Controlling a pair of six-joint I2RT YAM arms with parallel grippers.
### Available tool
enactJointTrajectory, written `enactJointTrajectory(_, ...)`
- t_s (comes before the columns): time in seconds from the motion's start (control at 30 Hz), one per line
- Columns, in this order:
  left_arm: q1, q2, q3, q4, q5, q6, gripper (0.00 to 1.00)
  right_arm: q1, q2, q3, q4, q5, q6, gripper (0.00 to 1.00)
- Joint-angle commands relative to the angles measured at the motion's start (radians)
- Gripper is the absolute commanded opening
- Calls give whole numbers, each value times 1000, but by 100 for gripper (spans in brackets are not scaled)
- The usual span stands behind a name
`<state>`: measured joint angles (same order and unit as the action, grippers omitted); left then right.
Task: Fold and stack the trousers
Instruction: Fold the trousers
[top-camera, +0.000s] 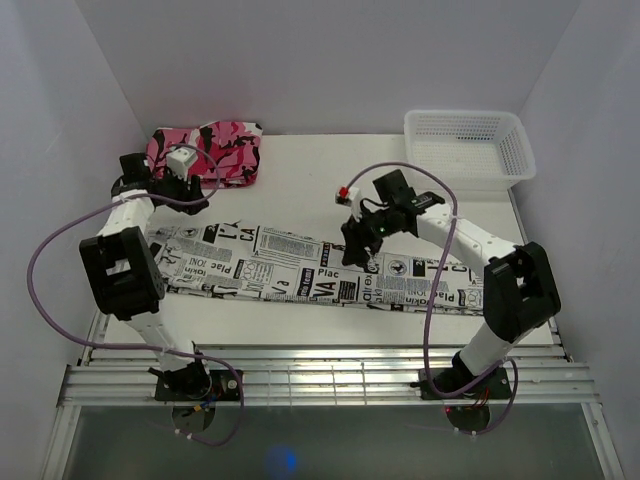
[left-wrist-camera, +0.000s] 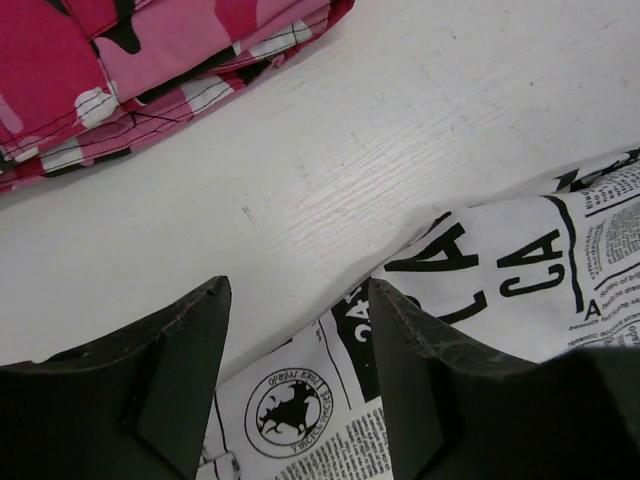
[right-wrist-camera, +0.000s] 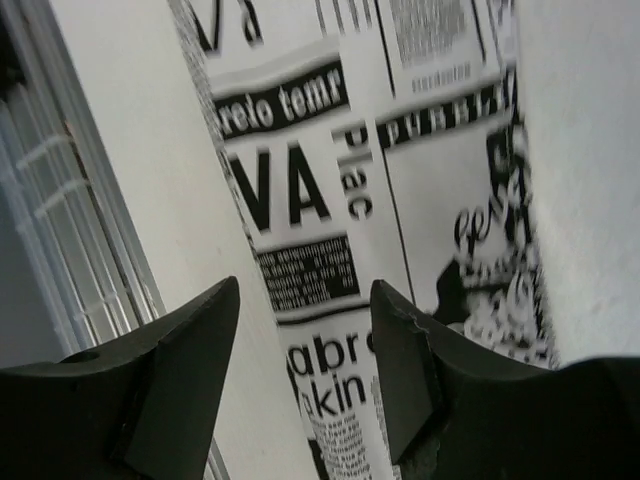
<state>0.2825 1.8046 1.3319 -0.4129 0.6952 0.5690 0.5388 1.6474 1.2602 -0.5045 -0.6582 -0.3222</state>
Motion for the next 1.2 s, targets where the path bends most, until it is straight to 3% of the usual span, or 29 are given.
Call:
enactJointTrajectory(0.0,55,-88,67,-168,44,-17,68,-86,-81,-158,-167,155,-132,61)
enactJointTrajectory(0.13,115,-139,4,-351,66,25,68,-215,-83,-267,-193,218,-175,63)
enactJointTrajectory(0.33,323,-119,-221,-388,30,43,64,-431,-28,-355,-216,264,-255,65)
enactJointTrajectory(0.5,421,-45,-318,-330,-52,29,61,-481,25,-306,-213,256,-272,65)
enactJointTrajectory(0.6,446,-53,-333,-310,-86,11,60,-516,-33,-205,-278,198,-235,69)
enactJointTrajectory(0.63,449,-73,-345,-307,-100,5,60,-526,-55,-181,-317,198,-226,75)
enactJointTrajectory(0.77,463,-165,-387,-303,-86,25,60,-757,-145,-102,-412,256,-245,80)
enactJointTrajectory(0.9,463,-289,-416,-334,-1,64,63,-1006,-173,-130,-445,318,-311,80)
enactJointTrajectory(1.0,463,-373,-421,-365,56,103,65,-1190,-140,-140,-442,348,-357,79)
enactJointTrajectory(1.17,461,-482,-433,-385,89,152,68,-1362,-40,-142,-416,347,-396,76)
